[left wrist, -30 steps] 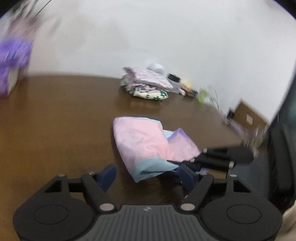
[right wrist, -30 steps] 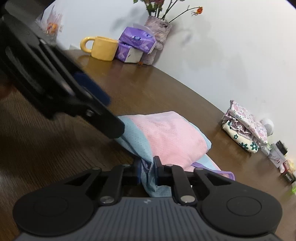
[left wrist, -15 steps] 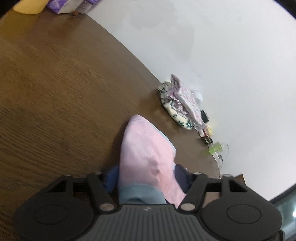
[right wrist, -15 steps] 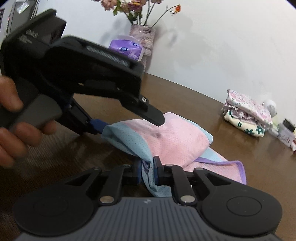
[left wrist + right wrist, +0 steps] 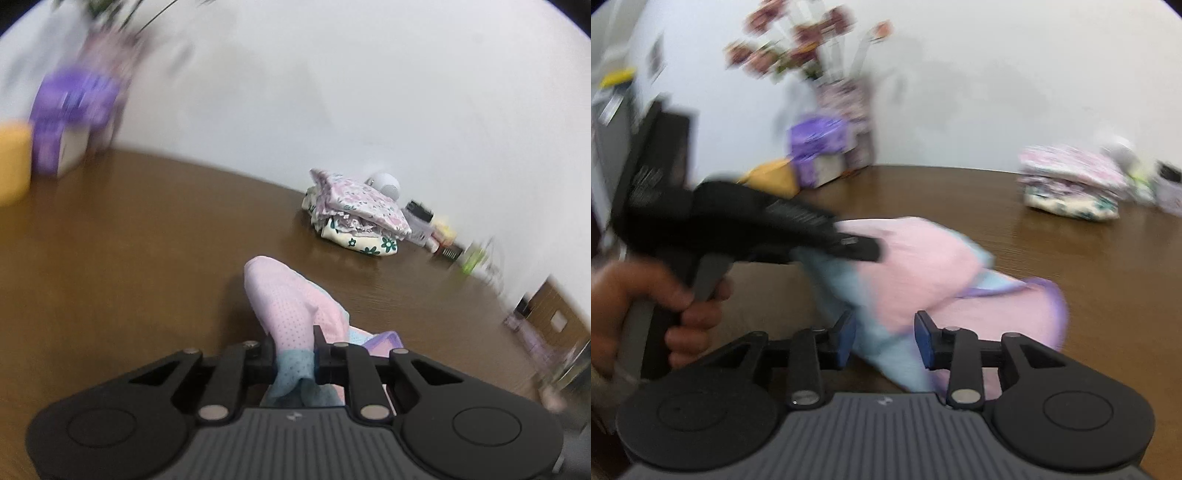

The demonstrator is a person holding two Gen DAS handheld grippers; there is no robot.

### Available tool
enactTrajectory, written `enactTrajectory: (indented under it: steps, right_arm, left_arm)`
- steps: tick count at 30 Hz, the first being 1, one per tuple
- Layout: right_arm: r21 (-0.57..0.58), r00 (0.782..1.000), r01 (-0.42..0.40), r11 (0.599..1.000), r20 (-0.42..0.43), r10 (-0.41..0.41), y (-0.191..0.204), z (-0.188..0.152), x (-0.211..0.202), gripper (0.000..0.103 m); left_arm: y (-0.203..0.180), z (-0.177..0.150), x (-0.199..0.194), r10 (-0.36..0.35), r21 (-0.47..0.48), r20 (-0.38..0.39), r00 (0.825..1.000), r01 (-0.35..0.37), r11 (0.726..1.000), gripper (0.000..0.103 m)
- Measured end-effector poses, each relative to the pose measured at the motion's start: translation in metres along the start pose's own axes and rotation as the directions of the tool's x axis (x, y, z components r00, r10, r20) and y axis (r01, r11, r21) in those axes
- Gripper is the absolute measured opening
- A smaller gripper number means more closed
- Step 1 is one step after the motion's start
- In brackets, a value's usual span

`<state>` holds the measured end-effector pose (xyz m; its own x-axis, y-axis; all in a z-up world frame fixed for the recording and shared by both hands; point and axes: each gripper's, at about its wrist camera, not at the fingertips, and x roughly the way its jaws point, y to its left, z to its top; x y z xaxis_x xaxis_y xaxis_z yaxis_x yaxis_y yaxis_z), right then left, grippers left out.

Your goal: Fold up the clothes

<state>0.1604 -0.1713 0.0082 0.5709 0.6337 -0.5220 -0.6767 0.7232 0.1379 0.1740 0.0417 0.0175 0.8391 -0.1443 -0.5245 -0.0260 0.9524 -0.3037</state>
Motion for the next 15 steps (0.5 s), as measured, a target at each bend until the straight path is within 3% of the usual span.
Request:
enactTrajectory:
  steps: [2,4,6,8,13,15]
  right_arm:
    - [0.069,0.999,0.051,0.996,-0.006,-0.051,-0.021,0.000,-0.003,0.034]
    - [0.131,0.998,0.069,0.989,-0.019,-0.067,-0.040,-0.001,-0.003,0.034]
    - [0.182,0.999,0.049,0.982,-0.017,-0.047,-0.053,-0.002,-0.005,0.035]
    - [0.196,0.999,0.044,0.980,0.000,-0.045,-0.061,-0.004,-0.009,0.035]
    - [0.219,0.998,0.037,0.975,0.048,-0.049,-0.071,-0.008,-0.024,0.035]
    - [0.234,0.996,0.046,0.971,0.059,-0.062,-0.078,-0.008,-0.026,0.035]
  left_arm:
    - [-0.017,0.000,-0.002,0.050,0.126,0.015,0.999,-0.052,0.991,0.014]
    - [-0.038,-0.004,0.001,0.110,0.277,0.039,0.993,-0.116,0.954,0.014]
    - [-0.063,-0.013,0.005,0.161,0.434,0.078,0.984,-0.179,0.883,0.014]
    - [-0.088,-0.024,0.008,0.193,0.569,0.126,0.973,-0.230,0.789,0.014]
    - [-0.140,-0.065,0.013,0.157,0.787,0.193,0.968,-0.249,0.564,0.015]
    - [-0.150,-0.081,0.018,0.136,0.835,0.164,0.977,-0.211,0.509,0.015]
